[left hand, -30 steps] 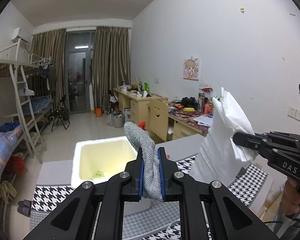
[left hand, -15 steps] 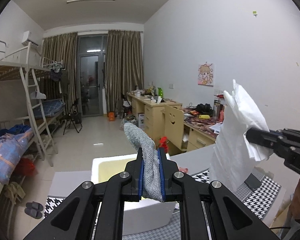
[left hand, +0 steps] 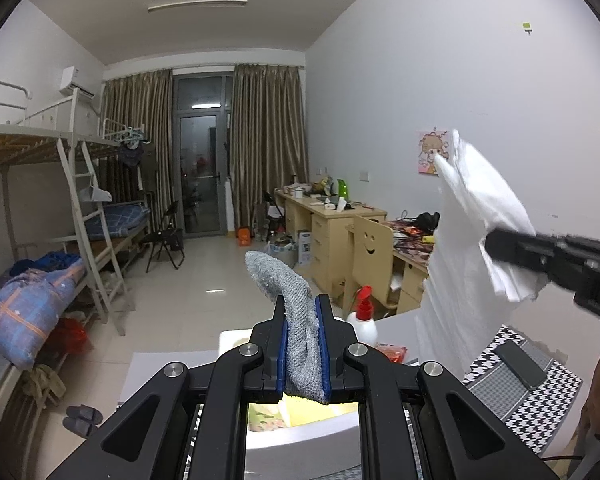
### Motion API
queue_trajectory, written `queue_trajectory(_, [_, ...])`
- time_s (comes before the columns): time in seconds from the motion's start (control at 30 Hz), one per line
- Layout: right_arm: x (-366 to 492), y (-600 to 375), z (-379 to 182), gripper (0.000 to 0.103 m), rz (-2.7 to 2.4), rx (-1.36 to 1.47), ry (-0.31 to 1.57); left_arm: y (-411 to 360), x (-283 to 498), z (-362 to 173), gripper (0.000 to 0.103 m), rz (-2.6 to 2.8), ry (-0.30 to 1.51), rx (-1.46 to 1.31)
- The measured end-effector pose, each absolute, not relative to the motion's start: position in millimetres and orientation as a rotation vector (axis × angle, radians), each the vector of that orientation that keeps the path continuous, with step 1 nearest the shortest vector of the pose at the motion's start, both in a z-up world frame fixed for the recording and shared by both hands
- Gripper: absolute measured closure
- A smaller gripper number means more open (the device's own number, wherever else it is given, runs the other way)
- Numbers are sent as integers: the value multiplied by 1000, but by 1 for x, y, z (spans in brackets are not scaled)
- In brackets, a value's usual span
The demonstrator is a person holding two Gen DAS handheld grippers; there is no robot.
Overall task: Organize soft objects
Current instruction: 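Bring the masks over the foam box opening with the right gripper while the left holds the cloth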
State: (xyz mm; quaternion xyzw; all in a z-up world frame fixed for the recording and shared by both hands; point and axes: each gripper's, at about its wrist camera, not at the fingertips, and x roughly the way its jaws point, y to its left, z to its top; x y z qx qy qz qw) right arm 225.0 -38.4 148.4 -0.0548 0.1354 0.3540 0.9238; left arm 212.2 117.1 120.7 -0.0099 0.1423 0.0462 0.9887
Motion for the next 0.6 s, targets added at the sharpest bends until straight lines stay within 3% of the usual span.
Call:
queue_trajectory(0.3, [228, -12, 172, 99, 813, -108, 234, 134, 207, 119, 90, 148, 284, -30])
queue_trajectory(0.6, [241, 9, 160, 99, 873, -111, 273, 153, 208, 108, 90, 196, 311, -45])
